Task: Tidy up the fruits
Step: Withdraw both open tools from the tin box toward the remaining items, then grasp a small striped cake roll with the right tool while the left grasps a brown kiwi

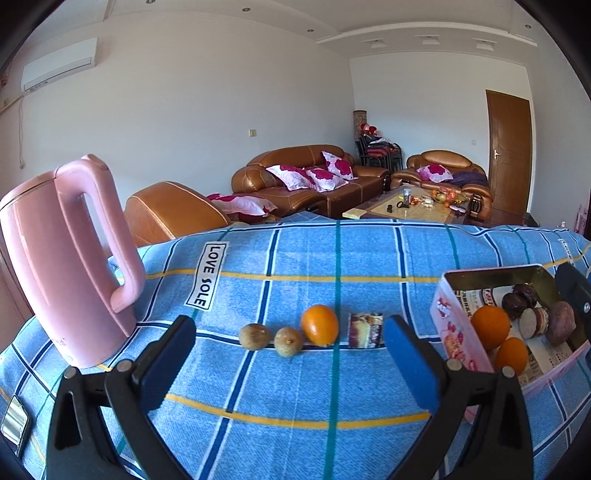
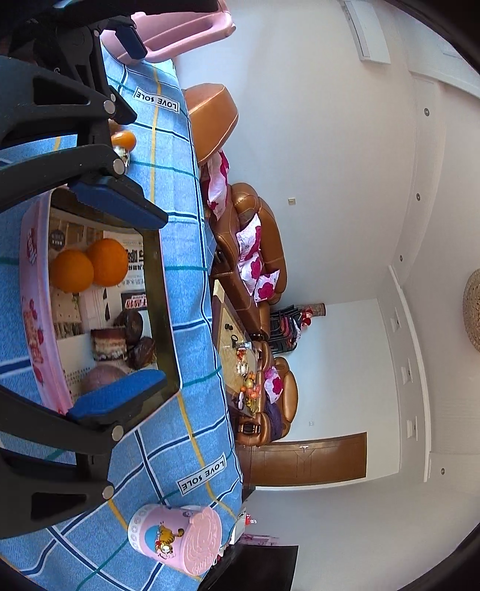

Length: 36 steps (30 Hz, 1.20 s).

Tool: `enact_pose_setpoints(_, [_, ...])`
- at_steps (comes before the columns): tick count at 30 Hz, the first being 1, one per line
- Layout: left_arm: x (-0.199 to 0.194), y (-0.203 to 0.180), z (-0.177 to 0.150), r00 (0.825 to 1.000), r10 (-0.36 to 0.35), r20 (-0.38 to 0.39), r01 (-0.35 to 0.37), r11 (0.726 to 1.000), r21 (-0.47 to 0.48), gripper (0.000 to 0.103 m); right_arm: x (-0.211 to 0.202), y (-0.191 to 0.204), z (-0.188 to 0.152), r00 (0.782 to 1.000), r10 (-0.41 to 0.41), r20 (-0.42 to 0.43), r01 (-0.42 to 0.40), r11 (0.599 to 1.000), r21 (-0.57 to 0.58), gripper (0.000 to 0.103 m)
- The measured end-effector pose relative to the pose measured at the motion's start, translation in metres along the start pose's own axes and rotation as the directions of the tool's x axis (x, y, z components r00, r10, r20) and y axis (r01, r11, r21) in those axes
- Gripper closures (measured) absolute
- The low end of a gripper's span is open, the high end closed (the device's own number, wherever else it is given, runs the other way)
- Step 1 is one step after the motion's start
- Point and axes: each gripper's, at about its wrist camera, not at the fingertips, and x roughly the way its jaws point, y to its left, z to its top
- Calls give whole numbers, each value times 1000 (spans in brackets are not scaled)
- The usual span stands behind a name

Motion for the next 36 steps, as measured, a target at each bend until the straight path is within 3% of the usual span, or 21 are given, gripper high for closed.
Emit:
enact_pose_setpoints(7, [24,52,1,997,49,-63,-54,995,-79,0,9,45,-6,997,69,-37,-71,995,-72,23])
enact_pose_setpoints(10, [34,77,0,990,100,-95,-112,985,-132,0,16,67,-8,995,72,-66,-80,988,-129,23])
enact_pose_setpoints(15, [41,103,-8,975,163,-149,-188,967,-170,0,38,96,-12,979,120,-165,-148,975,-168,26])
enact_pose_setpoints(19, [47,112,-12,968,162,-190,-198,962,-188,0,62,118,-19,950,148,-276,-206,959,-194,43])
enact_pose_setpoints(27, [56,115,-16,950,198,-241,-239,959,-153,0,107,149,-31,892,115,-438,-234,945,-228,43])
enact_pose_setpoints(30, [59,115,-17,946,196,-259,-238,960,-146,0,124,151,-36,864,94,-495,-222,953,-207,50])
enact_pose_setpoints(36, [64,109,-16,942,193,-276,-231,966,-115,0,145,150,-38,829,91,-552,-217,962,-167,61])
